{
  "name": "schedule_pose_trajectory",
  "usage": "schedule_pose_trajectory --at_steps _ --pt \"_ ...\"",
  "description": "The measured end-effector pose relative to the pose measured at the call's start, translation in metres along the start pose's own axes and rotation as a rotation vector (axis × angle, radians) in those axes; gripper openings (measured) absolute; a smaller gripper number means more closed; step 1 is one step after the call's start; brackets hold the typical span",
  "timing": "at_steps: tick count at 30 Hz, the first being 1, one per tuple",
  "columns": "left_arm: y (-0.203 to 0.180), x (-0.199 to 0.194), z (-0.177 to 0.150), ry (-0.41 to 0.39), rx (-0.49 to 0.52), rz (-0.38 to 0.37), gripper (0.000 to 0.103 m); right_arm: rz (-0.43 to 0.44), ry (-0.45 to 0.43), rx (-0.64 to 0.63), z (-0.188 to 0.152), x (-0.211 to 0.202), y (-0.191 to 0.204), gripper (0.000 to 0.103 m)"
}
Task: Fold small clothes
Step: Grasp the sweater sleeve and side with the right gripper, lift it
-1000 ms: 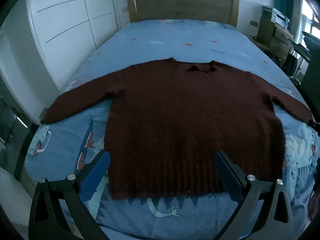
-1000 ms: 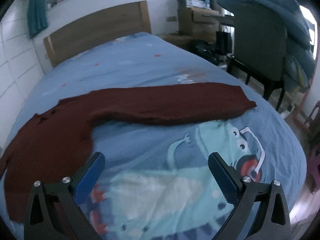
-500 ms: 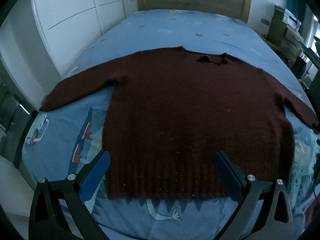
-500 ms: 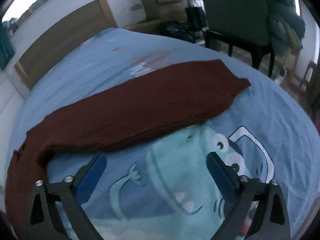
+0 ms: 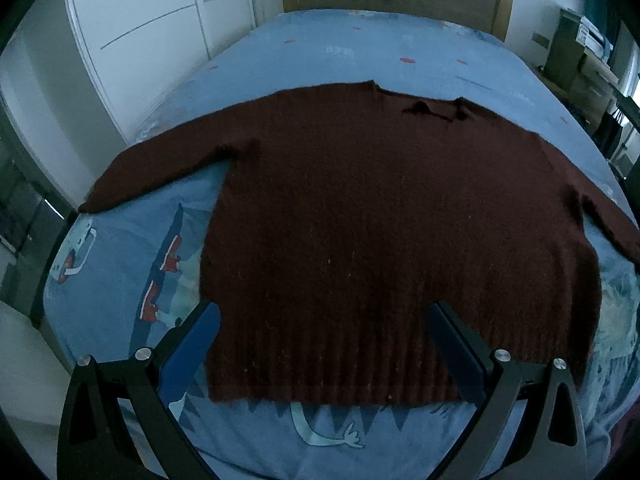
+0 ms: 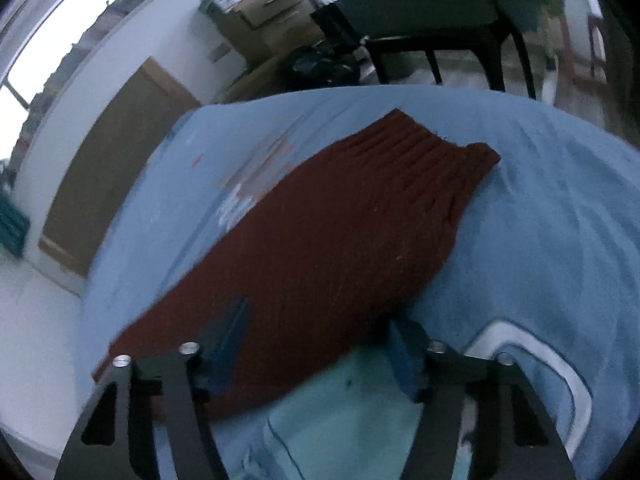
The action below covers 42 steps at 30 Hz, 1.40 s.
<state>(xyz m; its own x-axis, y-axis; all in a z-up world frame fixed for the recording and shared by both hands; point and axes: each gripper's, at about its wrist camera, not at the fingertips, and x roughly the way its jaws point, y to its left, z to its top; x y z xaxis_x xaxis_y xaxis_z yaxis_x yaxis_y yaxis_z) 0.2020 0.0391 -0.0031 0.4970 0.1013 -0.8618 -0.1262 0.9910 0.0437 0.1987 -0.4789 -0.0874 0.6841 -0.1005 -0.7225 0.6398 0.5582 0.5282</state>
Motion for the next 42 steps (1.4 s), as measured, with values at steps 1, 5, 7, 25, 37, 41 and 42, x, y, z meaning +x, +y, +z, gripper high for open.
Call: schedule_pose_trajectory --at_steps 1,5,7,25,37,41,42 --pt "0.000 0.001 -0.001 0.002 0.000 0.000 0.102 0.008 -0.003 0.022 0.004 0.002 -0.003 0.049" --pt "0.002 0.004 -0.002 0.011 -0.002 0.003 0.101 0.077 -0.020 0.122 0.017 0.009 -0.017 0.044" --pt "0.003 0.006 -0.002 0.013 -0.002 0.009 0.101 0.117 -0.030 0.171 0.023 0.012 -0.021 0.043" --pt "0.015 0.016 -0.007 0.030 -0.047 0.003 0.101 0.287 -0.007 0.225 0.044 0.006 0.003 0.007" --pt "0.049 0.000 -0.004 -0.021 -0.120 -0.040 0.101 0.408 0.179 0.148 0.018 0.015 0.130 0.007" --pt "0.069 -0.003 -0.005 -0.017 -0.158 -0.059 0.101 0.463 0.253 0.120 -0.008 0.023 0.182 0.007" --pt "0.074 -0.004 -0.006 -0.017 -0.168 -0.060 0.101 0.473 0.269 0.111 -0.014 0.025 0.194 0.007"
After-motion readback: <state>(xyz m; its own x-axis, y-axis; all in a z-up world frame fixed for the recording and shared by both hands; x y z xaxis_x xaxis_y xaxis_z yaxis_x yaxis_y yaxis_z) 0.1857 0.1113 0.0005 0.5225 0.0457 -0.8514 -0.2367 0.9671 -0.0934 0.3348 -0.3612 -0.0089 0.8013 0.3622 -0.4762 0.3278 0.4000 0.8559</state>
